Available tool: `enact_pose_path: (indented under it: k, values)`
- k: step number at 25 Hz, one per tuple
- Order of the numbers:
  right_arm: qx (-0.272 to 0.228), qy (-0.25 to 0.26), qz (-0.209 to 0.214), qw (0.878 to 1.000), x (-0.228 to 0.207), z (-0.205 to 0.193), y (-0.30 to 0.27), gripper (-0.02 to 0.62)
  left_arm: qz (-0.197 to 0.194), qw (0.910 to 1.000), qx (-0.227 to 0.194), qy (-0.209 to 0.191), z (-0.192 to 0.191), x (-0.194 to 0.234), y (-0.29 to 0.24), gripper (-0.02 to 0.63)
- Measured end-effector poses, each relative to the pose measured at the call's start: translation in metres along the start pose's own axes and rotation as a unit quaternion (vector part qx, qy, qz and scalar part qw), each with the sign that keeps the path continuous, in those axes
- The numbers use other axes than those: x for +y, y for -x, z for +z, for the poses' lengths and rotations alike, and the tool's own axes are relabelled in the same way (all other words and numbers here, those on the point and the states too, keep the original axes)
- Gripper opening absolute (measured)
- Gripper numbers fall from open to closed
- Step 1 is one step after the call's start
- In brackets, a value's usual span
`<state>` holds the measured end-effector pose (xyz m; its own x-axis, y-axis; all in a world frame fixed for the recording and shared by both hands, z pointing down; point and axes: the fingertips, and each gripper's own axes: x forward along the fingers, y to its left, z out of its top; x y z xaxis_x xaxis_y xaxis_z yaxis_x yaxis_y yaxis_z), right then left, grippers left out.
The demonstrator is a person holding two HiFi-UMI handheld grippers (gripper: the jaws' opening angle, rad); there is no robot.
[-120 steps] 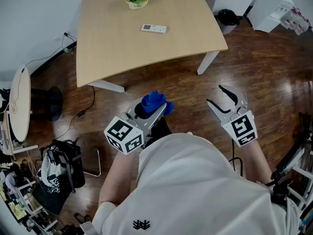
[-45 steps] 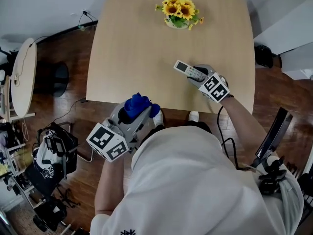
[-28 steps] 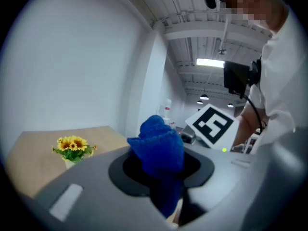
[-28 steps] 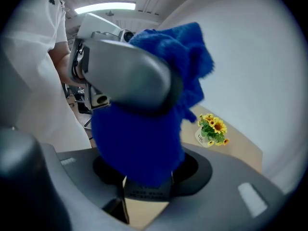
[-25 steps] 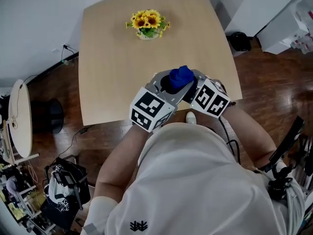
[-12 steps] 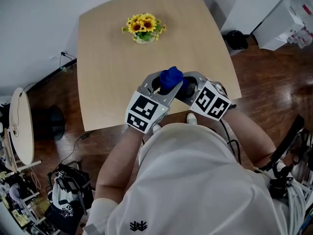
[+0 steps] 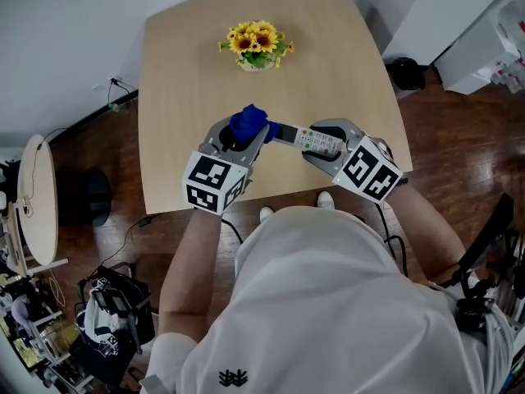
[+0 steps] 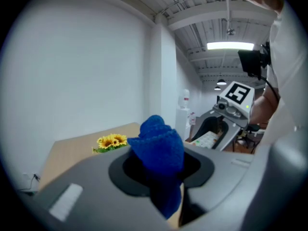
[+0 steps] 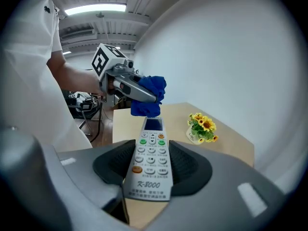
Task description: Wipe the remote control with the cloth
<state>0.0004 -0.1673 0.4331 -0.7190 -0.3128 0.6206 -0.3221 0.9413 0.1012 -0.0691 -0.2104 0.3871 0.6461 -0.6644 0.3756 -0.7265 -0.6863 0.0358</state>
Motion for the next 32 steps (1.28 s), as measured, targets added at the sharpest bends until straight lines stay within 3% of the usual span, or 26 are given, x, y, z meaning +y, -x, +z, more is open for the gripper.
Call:
enact_pose_path:
  k: [5, 10, 15, 19, 32]
  values:
    - [0.006, 0.003, -0.002, 1.0, -0.005, 0.001, -0.004, 0.216, -0.003, 0.9998, -0.02, 0.006, 0.013, -0.003, 0.005, 0.146]
    - [0.001, 0.004, 0.004, 1.0, -0.004, 0.01, -0.017, 0.216, -0.076, 0.9954, -0.057, 0.011, 0.043, -0.056, -0.008, 0.144]
    - [-0.014, 0.009, 0.012, 1.0, 0.002, 0.023, -0.024, 0.216, -0.129, 0.99, -0.054, 0.016, 0.044, -0.096, -0.028, 0.144]
    - [-0.016, 0.01, 0.01, 1.0, 0.004, 0.023, -0.023, 0.216, -0.128, 0.9905, -0.048, 0.012, 0.038, -0.096, -0.03, 0.144]
    - [-0.019, 0.006, 0.001, 1.0, 0.0, 0.023, -0.013, 0.216, -0.042, 0.9987, -0.028, 0.008, 0.018, -0.025, -0.002, 0.144]
